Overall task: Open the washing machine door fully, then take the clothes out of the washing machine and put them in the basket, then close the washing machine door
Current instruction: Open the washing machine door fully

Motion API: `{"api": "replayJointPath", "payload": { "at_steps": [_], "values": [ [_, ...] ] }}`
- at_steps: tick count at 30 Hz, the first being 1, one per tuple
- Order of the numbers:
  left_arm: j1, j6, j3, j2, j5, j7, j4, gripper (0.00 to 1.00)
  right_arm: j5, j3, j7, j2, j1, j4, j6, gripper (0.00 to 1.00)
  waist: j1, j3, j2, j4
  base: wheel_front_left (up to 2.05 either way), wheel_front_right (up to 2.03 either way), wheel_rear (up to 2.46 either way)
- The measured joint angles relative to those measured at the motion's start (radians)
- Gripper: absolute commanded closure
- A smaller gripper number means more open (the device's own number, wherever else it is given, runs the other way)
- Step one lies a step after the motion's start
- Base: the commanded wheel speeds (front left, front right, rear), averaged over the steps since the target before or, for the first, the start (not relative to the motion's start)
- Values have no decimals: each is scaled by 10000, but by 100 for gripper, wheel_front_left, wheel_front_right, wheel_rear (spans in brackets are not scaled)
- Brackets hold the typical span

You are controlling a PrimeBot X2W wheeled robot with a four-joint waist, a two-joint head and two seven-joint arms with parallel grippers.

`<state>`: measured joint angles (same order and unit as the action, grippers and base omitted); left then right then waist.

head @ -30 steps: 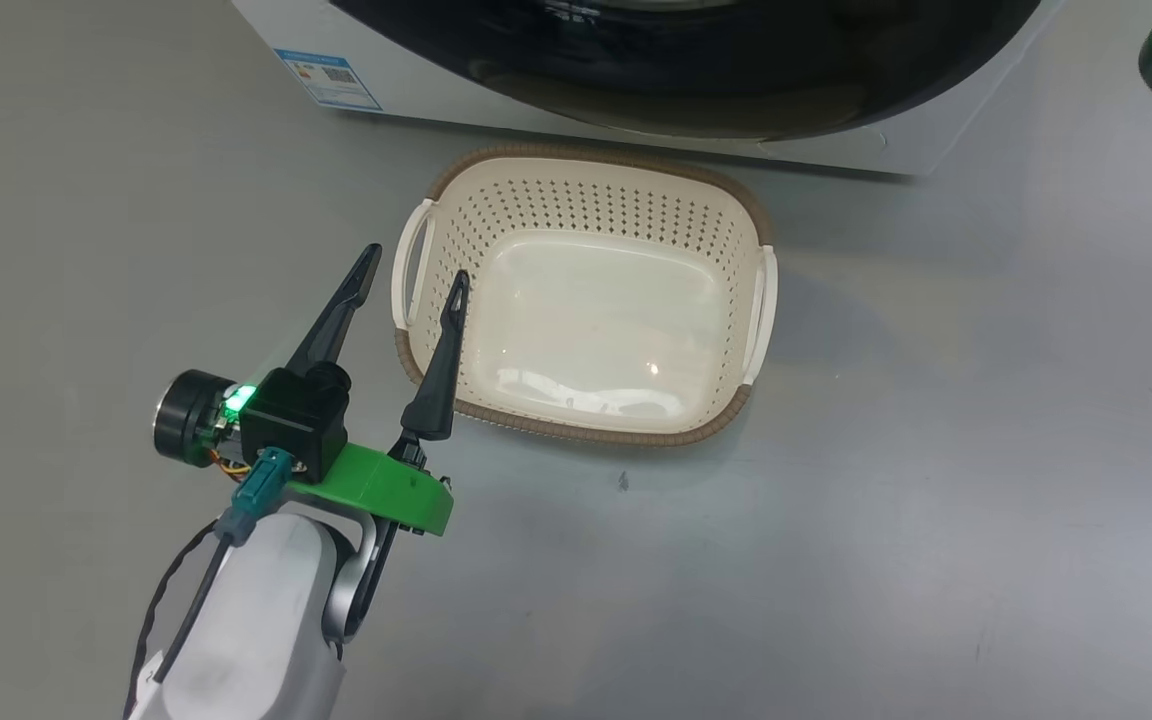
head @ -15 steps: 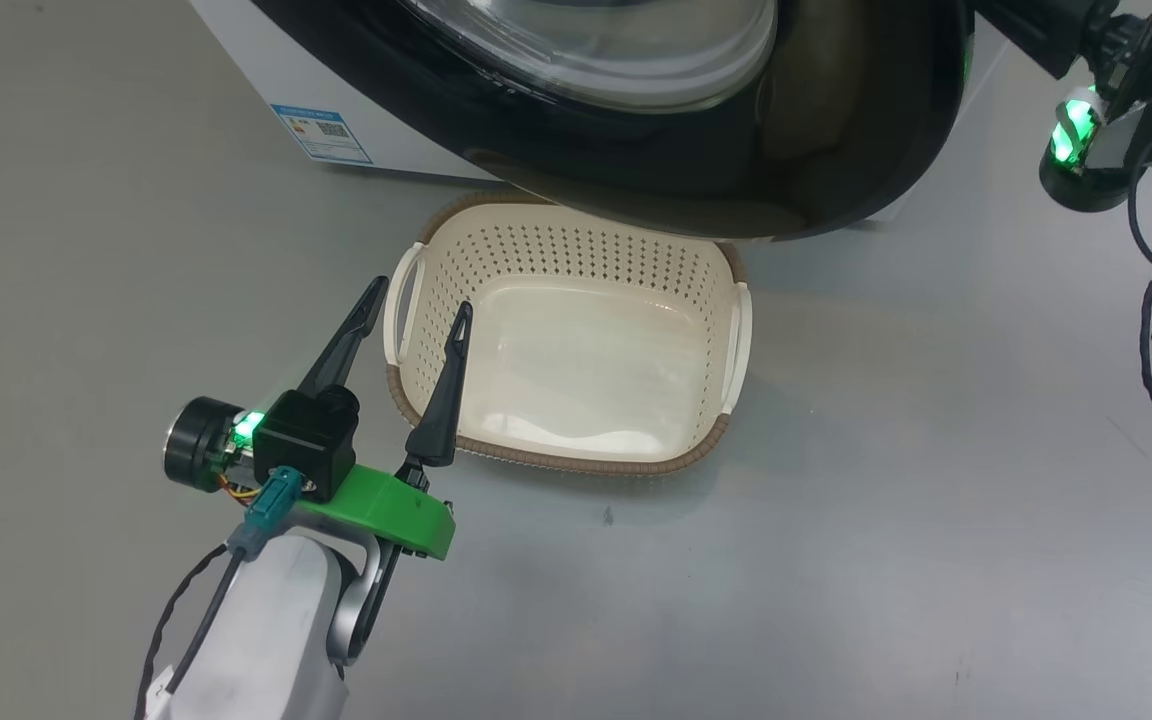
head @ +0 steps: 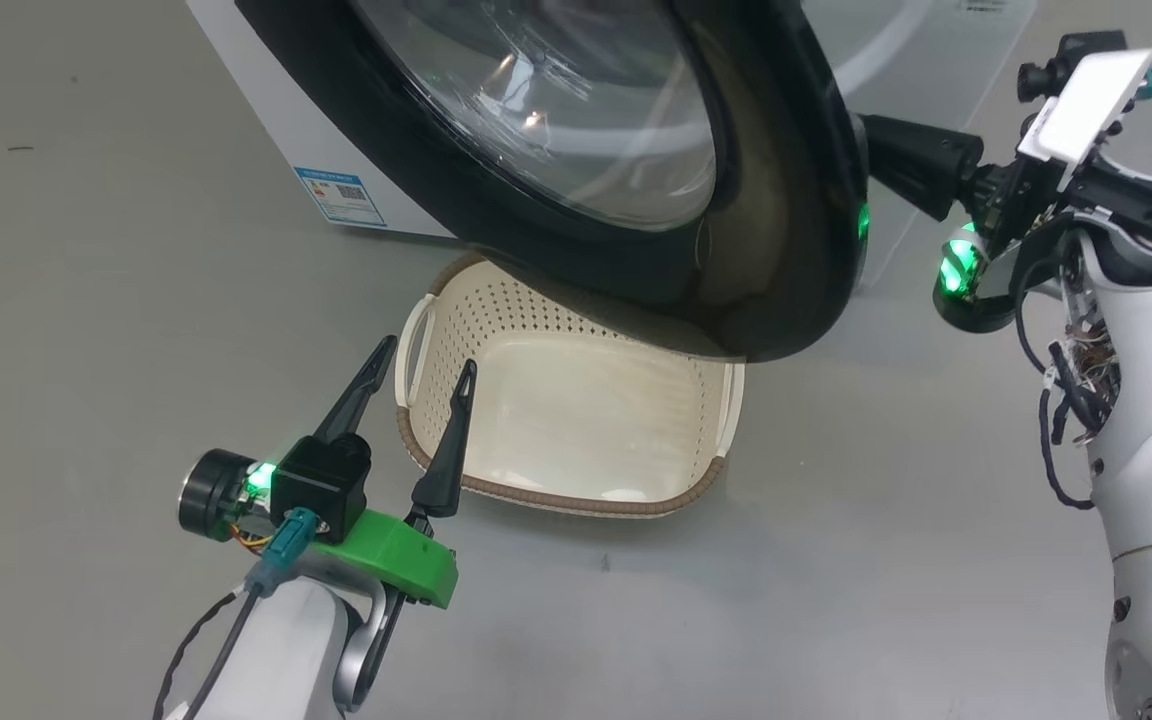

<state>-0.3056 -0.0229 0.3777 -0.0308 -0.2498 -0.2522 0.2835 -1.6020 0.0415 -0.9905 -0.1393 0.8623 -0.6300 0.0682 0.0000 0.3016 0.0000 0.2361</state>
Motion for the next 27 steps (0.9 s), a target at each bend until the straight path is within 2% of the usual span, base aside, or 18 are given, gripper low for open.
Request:
{"api": "replayJointPath", "payload": {
  "at_steps": [14,27],
  "values": [
    [738,0,10,-15,8,0,198,0,-261,376,-207,493,-1376,-13,222,100,0,-1096,0,272,0,0,0],
    [1262,0,-2,-29,65,0,353,0,-520,788,-13,738,-2447,153,351,100,0,-1914,0,807,0,0,0]
  ]
}}
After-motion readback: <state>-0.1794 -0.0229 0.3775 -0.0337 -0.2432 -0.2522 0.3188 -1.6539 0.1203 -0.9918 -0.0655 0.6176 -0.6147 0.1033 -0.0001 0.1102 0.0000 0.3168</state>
